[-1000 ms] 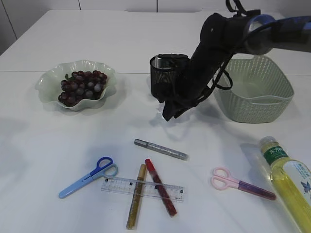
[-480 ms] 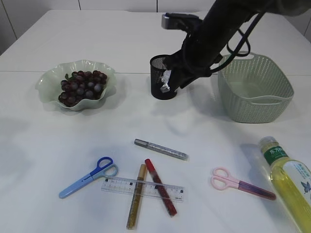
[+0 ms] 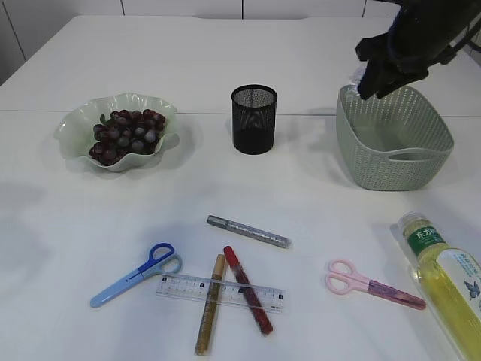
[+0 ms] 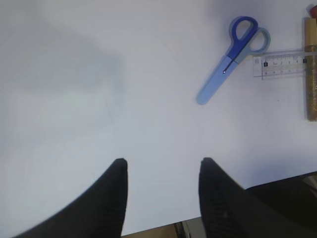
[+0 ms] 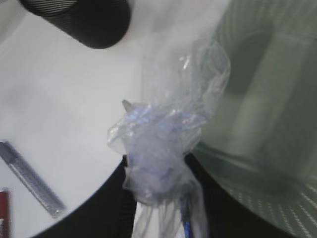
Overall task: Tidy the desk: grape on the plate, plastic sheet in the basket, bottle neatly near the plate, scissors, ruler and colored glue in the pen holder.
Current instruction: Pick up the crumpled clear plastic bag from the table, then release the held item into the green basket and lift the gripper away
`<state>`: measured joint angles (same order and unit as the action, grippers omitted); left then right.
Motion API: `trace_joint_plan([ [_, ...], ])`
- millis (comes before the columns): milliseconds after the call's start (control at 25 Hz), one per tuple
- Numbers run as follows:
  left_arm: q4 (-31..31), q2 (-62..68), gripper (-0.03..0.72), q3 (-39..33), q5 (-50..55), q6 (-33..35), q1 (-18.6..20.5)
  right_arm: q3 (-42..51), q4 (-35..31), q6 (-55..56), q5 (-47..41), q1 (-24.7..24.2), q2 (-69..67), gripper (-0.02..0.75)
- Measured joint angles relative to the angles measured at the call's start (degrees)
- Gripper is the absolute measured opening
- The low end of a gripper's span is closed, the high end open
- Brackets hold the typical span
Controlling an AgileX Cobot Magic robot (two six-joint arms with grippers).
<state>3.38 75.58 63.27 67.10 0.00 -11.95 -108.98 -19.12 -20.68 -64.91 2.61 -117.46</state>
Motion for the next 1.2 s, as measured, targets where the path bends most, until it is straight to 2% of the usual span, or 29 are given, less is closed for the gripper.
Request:
trace_joint_plan([
  [160,0.0,0.0,0.343,0.0,0.0,0.0,0.0,0.0,4.5,0.5,-0.4,-2.4,0.0,0.237],
  [280,0.0,0.0,0.343,0.0,0.0,0.0,0.0,0.0,9.3,3.0,-0.6,-2.5,0.0,0.237],
  [440,0.0,0.0,0.342,0.0,-0.2,0.0,0.0,0.0,11.8,5.9,-0.6,-2.5,0.0,0.253],
  [520,0.1,0.0,0.342,0.0,-0.5,0.0,0.0,0.0,13.0,7.7,-0.6,-2.5,0.0,0.302],
  [720,0.6,0.0,0.342,0.0,-1.8,0.0,0.0,0.0,15.3,10.7,-0.6,-2.5,0.0,0.55],
  [800,0.8,0.0,0.342,0.0,-2.0,0.0,0.0,0.0,15.6,11.1,-1.0,-2.5,0.0,0.596],
  [1040,1.0,0.0,0.342,0.0,-2.1,0.0,0.0,0.0,15.6,11.6,-4.8,-2.5,0.0,0.612],
  [1200,1.1,0.0,0.342,-0.1,-2.1,0.0,0.0,0.0,15.0,12.6,-5.3,-2.5,0.1,0.591],
])
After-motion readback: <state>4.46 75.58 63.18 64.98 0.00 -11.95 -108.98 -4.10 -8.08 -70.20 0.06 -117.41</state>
